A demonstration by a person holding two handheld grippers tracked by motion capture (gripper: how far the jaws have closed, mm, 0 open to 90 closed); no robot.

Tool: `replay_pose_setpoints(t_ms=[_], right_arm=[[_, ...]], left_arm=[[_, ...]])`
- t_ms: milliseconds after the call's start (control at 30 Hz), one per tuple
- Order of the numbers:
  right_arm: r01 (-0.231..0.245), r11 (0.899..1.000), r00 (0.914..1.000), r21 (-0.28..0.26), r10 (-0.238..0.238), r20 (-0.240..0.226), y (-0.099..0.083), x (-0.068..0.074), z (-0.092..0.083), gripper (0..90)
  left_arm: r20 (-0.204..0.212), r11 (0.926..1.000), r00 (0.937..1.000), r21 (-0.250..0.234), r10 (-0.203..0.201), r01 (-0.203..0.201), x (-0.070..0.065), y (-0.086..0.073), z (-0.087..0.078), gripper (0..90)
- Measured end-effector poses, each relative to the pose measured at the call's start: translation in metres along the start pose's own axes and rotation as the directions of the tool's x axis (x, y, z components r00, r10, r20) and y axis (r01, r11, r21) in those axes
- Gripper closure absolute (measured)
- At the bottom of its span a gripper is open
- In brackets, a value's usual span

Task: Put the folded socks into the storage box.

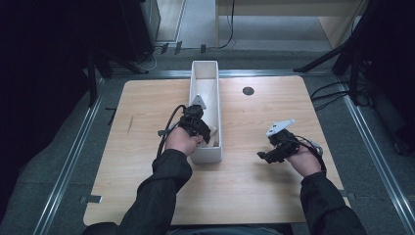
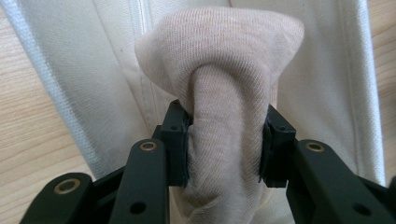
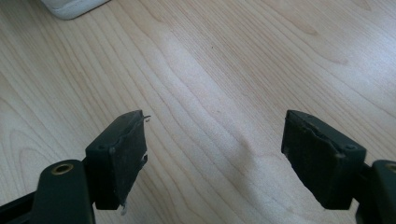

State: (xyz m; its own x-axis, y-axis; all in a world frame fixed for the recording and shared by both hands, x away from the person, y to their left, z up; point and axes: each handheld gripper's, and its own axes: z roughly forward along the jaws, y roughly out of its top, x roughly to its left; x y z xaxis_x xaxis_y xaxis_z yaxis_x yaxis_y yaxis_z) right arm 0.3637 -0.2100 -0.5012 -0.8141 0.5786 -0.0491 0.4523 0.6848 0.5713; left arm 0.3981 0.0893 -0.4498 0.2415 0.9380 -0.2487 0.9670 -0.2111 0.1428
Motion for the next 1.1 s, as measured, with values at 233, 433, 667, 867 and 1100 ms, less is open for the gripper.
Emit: replay_pose_setpoints(t_ms=[233, 433, 667, 867, 1100], right_arm=[[0.003, 1.000, 1.0000, 0.001, -0.003, 0.000, 0.000, 0.001, 0.001, 22.3], [0.012, 1.000, 0.9999, 0.006, -0.012, -0.005, 0.001, 0.001, 0.001, 22.3], [0.014, 1.000, 0.9999, 0.006, -0.014, -0.005, 0.001, 0.001, 0.001, 22.3], [0.013, 1.000, 0.9999, 0.005, -0.013, -0.006, 0.001, 0.001, 0.001, 22.3], [0.009, 1.000, 1.0000, 0.001, -0.009, -0.004, 0.001, 0.001, 0.001, 22.3]], left_arm=[[-0.007, 1.0000, 1.0000, 0.007, 0.002, -0.002, -0.001, 0.000, 0.001, 57.8], [-0.002, 1.0000, 1.0000, 0.007, -0.005, 0.005, 0.000, 0.001, 0.000, 52.7], [0.005, 0.9999, 1.0000, 0.015, 0.001, -0.001, 0.001, 0.004, -0.002, 39.3], [0.017, 0.9999, 0.9998, 0.012, 0.006, -0.006, 0.002, 0.005, -0.003, 33.4], [-0.006, 0.9991, 0.9999, -0.040, 0.010, -0.010, 0.000, 0.005, -0.018, 34.0]])
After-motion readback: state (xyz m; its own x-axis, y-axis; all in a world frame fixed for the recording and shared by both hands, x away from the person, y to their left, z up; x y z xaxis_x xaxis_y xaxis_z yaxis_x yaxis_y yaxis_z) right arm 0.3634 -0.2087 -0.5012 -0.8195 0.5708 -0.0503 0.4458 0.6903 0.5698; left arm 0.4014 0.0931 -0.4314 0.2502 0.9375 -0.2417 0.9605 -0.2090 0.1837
